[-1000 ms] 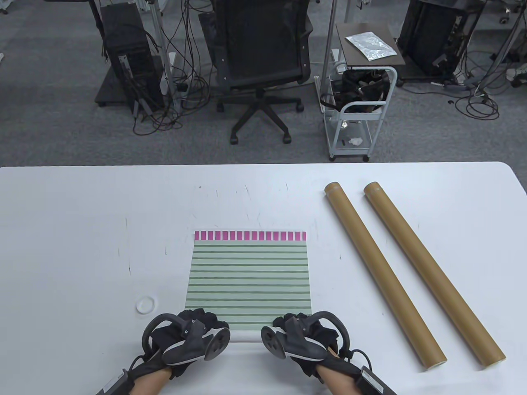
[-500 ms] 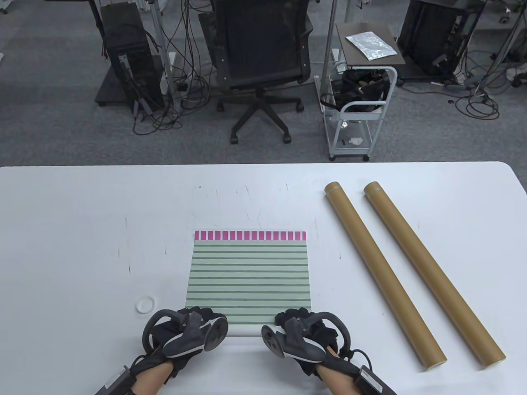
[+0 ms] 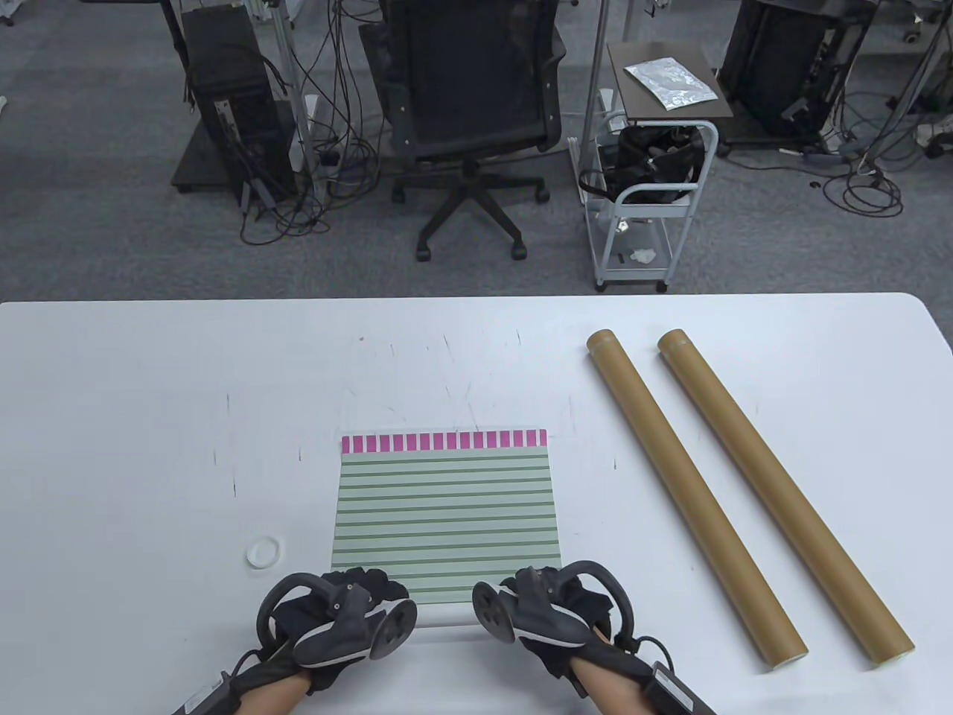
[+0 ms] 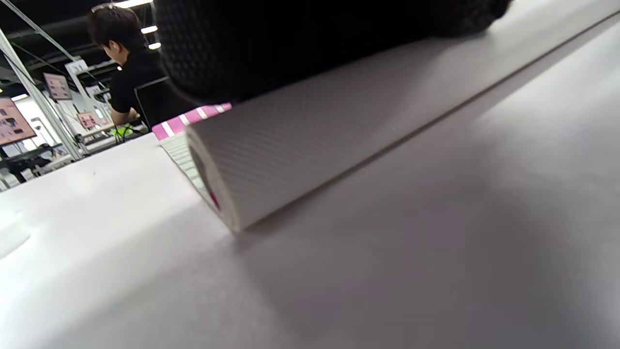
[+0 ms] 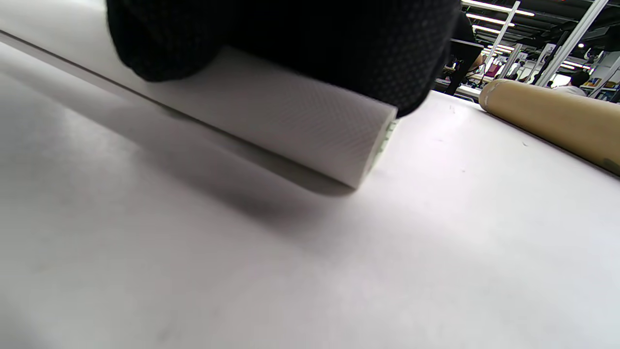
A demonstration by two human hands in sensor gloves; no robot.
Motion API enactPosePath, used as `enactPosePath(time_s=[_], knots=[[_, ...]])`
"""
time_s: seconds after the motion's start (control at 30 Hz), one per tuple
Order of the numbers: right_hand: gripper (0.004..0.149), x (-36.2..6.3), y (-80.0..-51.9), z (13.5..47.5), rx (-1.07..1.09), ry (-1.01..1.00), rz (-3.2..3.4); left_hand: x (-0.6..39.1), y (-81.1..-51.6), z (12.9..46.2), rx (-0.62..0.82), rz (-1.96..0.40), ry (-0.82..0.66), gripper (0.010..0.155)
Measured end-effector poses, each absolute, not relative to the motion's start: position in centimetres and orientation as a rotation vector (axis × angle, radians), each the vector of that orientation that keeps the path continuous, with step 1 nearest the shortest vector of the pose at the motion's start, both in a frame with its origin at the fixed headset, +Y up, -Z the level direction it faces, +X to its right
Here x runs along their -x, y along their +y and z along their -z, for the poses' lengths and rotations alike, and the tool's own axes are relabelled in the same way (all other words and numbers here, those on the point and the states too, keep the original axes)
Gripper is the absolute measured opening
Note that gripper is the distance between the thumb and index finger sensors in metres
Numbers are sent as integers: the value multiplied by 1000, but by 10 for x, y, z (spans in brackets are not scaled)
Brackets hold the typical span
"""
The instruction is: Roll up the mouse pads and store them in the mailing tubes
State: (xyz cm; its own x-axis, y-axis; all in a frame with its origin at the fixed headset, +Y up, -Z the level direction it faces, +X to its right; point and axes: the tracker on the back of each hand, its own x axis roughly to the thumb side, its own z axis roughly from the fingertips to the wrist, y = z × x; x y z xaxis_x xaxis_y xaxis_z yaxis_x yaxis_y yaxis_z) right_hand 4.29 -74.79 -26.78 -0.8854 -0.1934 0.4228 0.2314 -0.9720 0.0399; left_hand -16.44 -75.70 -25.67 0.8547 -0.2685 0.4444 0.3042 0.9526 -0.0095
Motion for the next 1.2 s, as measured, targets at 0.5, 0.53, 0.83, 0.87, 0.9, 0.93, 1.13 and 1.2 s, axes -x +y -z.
enactPosePath(time_s=[0.5,0.53,0.83,0.87,0.9,0.93,1.13,1.2], knots=[[51,-47,-752,259,632,-27,2785,167,-761,268,107,269,-412,48],[51,-47,-751,260,626,-33,2791,167,-760,269,113,270,-408,48],[47,-47,-751,260,725,-90,2826,164,-758,261,182,285,-437,55],[47,-47,-751,261,721,-94,2832,163,-757,260,173,294,-450,57],[47,-48,-752,262,719,-102,2848,162,-757,256,154,299,-482,54],[47,-49,-753,264,724,-105,2872,159,-758,252,140,272,-531,49],[47,-55,-754,272,706,-177,2936,155,-757,251,134,270,-505,58],[49,-55,-754,271,696,-178,2918,154,-759,251,100,300,-493,53]])
